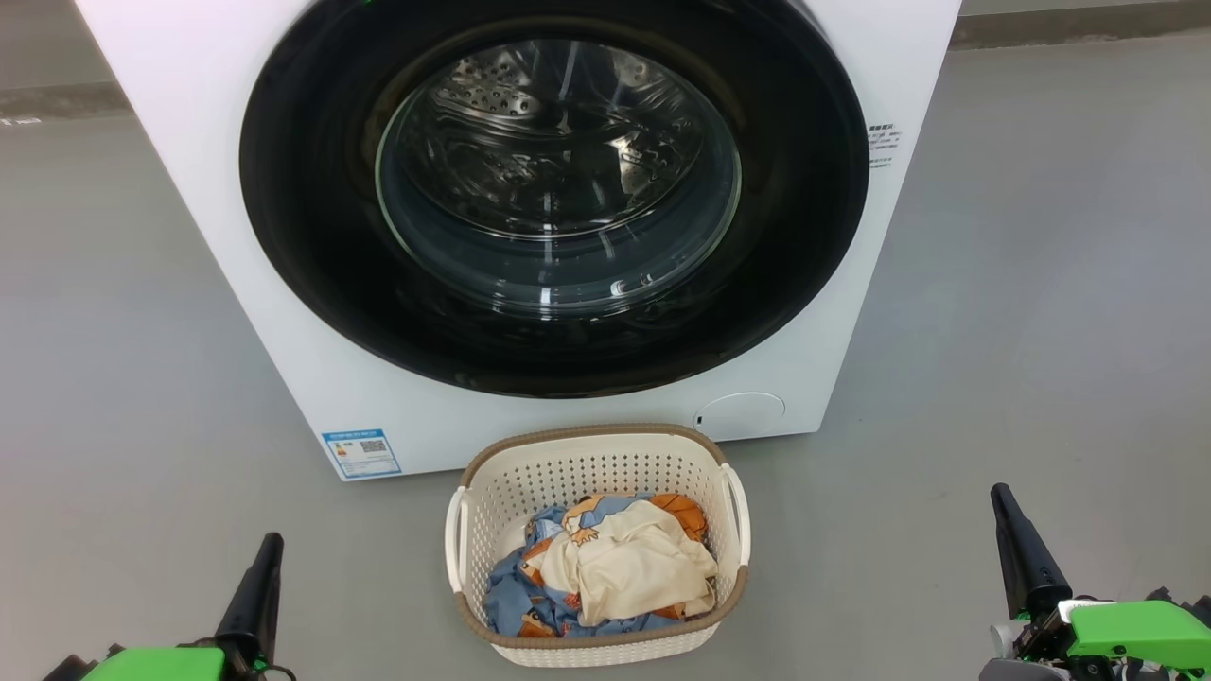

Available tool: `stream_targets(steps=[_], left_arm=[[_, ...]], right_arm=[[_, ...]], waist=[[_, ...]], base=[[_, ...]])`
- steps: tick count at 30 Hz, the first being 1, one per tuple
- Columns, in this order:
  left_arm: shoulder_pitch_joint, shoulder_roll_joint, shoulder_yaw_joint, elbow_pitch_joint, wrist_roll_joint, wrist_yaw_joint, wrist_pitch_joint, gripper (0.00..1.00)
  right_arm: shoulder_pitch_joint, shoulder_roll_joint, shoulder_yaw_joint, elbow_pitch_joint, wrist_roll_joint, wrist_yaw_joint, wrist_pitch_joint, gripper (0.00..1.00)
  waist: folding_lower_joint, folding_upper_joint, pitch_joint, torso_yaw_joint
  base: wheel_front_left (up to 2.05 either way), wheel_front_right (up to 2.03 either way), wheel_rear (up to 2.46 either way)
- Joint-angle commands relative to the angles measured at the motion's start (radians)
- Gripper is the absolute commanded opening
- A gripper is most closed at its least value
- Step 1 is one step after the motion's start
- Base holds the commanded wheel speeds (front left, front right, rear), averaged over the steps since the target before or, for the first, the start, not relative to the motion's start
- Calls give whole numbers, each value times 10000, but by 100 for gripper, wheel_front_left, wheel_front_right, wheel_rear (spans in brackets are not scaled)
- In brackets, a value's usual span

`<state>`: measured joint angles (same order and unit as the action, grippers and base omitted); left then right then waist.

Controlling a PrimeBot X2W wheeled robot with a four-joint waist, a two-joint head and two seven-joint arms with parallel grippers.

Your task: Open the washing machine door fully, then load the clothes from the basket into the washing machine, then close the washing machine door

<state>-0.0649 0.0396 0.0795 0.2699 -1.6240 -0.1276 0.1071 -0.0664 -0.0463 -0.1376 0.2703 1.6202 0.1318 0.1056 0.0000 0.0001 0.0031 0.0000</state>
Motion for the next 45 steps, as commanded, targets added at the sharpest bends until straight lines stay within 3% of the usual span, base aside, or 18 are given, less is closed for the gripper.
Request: stream_targets(steps=[1,6,7,15,20,24,31,45], left_arm=[[-432,110,350,-250,160,-31,67,0],[-432,109,351,-250,161,-31,67,0],[12,-6,-12,36,-8,0,-2,100],[434,-251,-92,523,-8,11,-47,100],[469,-236,-138,440,-2,9,-163,100],[519,-225,-188,358,6,8,-273,100],[560,-195,-249,206,92,5,-477,100],[600,17,-399,-99,753,1,-947,100]], right_arm=[[-416,-43,232,-255,-121,-11,81,0],[-416,-43,232,-255,-121,-11,81,0],[10,4,0,36,4,0,-5,100],[385,154,38,585,-12,0,-75,100],[412,146,116,481,-57,-1,-222,100],[453,140,179,384,-106,-1,-339,100],[474,129,281,200,-301,-2,-543,100],[459,107,487,-283,-1604,-3,-952,100]], waist=[[0,-1,0,0],[0,-1,0,0],[0,-1,0,0],[1,-1,21,-1],[23,-1,-9,-4],[2,-1,10,-6],[1,-1,29,-7],[1,-1,44,-10]], base=[[0,0,0],[0,0,0],[0,0,0],[0,0,0],[0,0,0],[0,0,0],[0,0,0],[0,0,0]])
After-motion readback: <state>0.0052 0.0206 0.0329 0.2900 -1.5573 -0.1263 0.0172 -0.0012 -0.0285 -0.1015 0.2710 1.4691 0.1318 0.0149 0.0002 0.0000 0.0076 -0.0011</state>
